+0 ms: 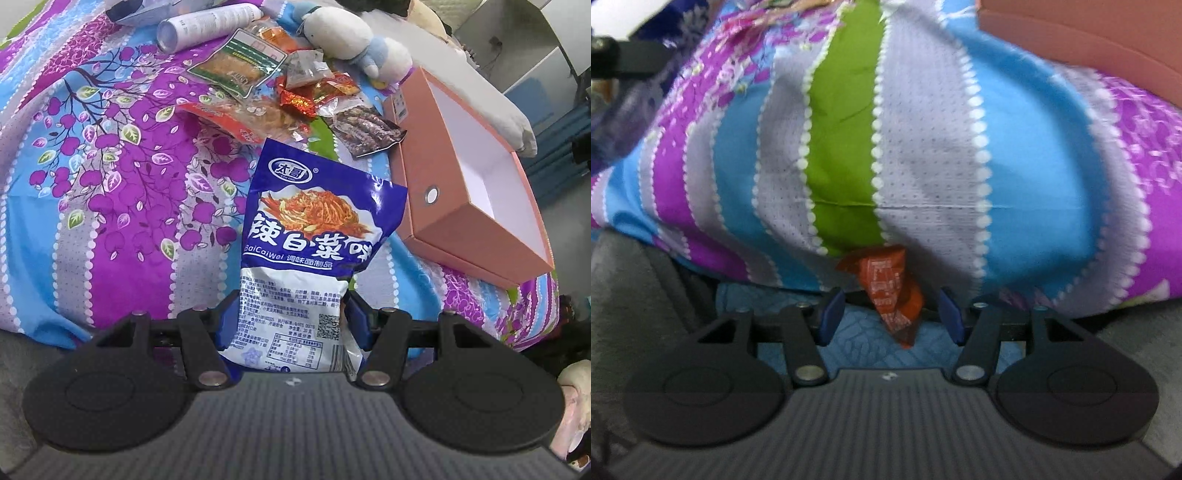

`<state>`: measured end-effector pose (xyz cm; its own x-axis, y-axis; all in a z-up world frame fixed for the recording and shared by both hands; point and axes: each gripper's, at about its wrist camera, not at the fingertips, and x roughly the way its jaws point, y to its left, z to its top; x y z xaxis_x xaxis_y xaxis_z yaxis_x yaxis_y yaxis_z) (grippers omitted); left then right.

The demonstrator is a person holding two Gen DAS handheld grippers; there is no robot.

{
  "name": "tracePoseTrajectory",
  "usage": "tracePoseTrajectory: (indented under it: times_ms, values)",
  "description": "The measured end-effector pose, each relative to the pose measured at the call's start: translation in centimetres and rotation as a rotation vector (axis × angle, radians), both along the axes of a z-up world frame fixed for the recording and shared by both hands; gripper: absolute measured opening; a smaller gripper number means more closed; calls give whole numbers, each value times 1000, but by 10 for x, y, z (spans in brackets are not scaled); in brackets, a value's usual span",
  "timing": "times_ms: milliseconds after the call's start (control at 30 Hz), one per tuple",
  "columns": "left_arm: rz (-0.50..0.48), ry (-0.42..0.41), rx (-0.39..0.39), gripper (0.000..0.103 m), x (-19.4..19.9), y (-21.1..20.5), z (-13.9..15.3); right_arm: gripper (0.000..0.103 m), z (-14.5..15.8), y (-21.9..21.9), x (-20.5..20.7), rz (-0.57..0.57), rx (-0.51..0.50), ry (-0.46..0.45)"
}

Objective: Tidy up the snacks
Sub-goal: 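Lift the blue-white bag with left tool while right tool lifts red-brown snack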

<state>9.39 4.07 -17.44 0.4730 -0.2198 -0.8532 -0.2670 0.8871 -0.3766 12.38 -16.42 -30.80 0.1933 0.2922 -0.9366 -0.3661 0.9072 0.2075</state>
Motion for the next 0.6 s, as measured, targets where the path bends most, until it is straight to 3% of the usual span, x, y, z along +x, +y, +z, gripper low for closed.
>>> tracePoseTrajectory:
  times_ms: [267, 367, 500, 600]
  values:
    - [2, 4, 6, 64, -4, 2, 2, 56, -30, 18, -2, 46, -76, -13]
    - [-2, 4, 9, 64, -7, 2, 2, 50, -37, 24, 1, 46, -94, -28]
    - [-10, 2, 11, 64, -8, 0, 4, 27, -37, 24, 0, 41, -75, -27]
    - [-15, -4, 9, 64, -7, -2, 7, 25, -33, 28, -4, 44, -79, -45]
